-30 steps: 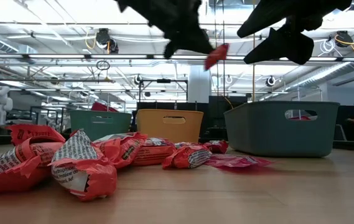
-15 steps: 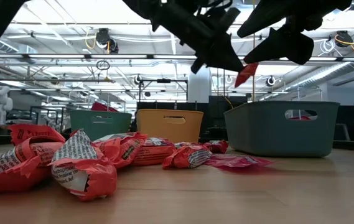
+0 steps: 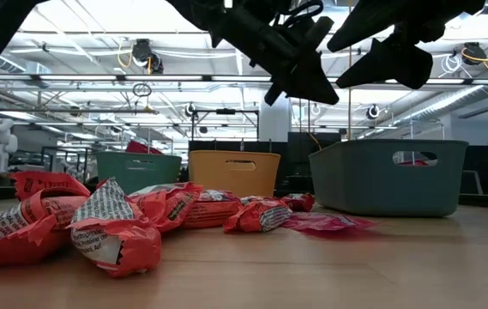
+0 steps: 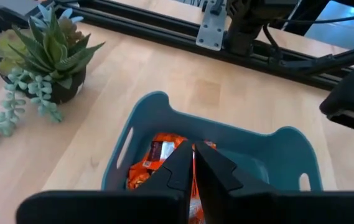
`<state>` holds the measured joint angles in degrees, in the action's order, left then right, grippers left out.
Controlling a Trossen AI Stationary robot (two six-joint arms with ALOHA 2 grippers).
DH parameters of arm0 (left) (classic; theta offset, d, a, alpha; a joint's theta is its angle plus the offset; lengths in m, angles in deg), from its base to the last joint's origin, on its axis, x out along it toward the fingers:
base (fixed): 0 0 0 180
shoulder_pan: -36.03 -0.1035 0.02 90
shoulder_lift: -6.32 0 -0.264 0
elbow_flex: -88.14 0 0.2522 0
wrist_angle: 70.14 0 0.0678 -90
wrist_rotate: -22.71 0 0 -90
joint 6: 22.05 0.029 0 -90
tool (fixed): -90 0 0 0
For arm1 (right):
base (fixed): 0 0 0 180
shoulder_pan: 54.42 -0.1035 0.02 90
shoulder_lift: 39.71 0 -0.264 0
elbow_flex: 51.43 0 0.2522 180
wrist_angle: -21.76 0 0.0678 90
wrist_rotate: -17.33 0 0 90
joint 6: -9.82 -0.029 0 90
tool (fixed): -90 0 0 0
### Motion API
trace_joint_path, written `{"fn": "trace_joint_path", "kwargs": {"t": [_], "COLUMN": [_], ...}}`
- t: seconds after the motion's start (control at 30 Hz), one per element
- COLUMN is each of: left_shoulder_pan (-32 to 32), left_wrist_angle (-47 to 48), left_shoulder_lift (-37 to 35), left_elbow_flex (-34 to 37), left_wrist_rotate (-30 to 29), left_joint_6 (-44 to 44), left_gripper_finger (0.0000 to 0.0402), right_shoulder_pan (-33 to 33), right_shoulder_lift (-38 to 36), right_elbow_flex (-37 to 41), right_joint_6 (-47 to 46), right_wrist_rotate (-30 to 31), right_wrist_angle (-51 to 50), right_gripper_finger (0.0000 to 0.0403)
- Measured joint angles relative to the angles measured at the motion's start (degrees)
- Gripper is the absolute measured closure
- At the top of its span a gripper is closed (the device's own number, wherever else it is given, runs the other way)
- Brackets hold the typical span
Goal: Sort candy
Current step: Put the orange wrapper chocolate into the dark blue bin, then put the red pack of candy into the light blue bin
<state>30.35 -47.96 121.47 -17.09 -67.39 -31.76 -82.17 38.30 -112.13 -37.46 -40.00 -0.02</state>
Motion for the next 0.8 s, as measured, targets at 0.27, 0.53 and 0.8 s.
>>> {"fn": "trace_joint_path", "kwargs": {"t": [0.27, 0.53, 0.8], "left_shoulder_pan": [-0.2, -0.6, -0.9], "left_wrist_angle": [0.2, 4.0, 15.0], "left_shoulder_lift": [-0.6, -2.5, -6.3], "left_elbow_flex": [0.0, 0.0, 0.0], "left_wrist_rotate": [-0.7, -0.9, -0.9], "left_joint_6": [0.0, 1.2, 5.1], "left_gripper_finger": [0.0374, 0.0374, 0.0374], "right_shoulder_pan": [0.0, 0.0, 0.0], "right_shoulder_lift": [0.0, 0.0, 0.0], "right_elbow_flex": [0.0, 0.0, 0.0], "right_joint_6": [0.0, 0.0, 0.0], "right_wrist_rotate": [0.0, 0.0, 0.0], "right_wrist_angle": [0.0, 0.0, 0.0], "right_gripper_finger": [0.0131, 0.0131, 0.0131]}}
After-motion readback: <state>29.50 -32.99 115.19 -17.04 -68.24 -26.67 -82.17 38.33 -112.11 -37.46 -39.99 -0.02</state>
